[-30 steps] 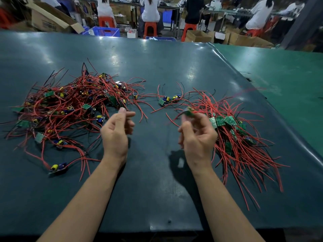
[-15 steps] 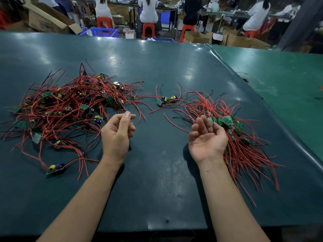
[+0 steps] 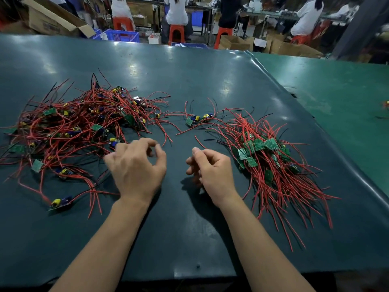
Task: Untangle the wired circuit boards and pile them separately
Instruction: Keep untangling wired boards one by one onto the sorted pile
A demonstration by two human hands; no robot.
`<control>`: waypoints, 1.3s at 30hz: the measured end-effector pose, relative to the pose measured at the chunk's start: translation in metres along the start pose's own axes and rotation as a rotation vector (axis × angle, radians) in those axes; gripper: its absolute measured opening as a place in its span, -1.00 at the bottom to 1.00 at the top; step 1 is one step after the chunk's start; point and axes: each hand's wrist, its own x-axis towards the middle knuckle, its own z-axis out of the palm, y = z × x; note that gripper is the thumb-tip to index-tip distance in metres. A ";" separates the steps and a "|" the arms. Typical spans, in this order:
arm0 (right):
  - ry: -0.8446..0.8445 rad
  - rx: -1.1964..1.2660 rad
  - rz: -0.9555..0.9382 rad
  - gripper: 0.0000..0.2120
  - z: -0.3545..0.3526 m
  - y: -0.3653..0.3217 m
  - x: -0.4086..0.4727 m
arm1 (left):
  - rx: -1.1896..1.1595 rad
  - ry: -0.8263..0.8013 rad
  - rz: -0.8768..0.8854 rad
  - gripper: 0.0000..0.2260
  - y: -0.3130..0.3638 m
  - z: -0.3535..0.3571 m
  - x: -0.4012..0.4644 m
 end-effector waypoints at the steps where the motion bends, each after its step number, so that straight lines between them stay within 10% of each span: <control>1: 0.052 -0.005 -0.037 -0.67 -0.002 -0.001 0.002 | 0.146 0.001 -0.031 -0.80 -0.003 0.000 0.001; 8: 0.176 -0.006 -0.021 -0.66 -0.010 0.003 0.009 | 0.384 -0.354 -0.555 -0.51 -0.017 -0.005 0.012; 22: 0.140 -0.083 -0.042 -0.66 -0.009 0.007 0.007 | 0.291 -0.219 -0.449 -0.75 -0.031 -0.012 0.016; 31: -0.010 -0.206 -0.128 -0.87 -0.010 0.013 0.010 | -0.173 0.125 0.270 -0.91 -0.004 -0.007 0.005; 34: -0.121 -0.428 -0.193 -0.43 -0.011 0.015 0.011 | -0.304 0.071 0.536 -0.93 0.008 -0.004 -0.003; 39: -0.051 -0.458 -0.302 -0.81 -0.012 0.012 0.009 | -0.336 0.009 0.708 -0.94 0.019 0.003 -0.012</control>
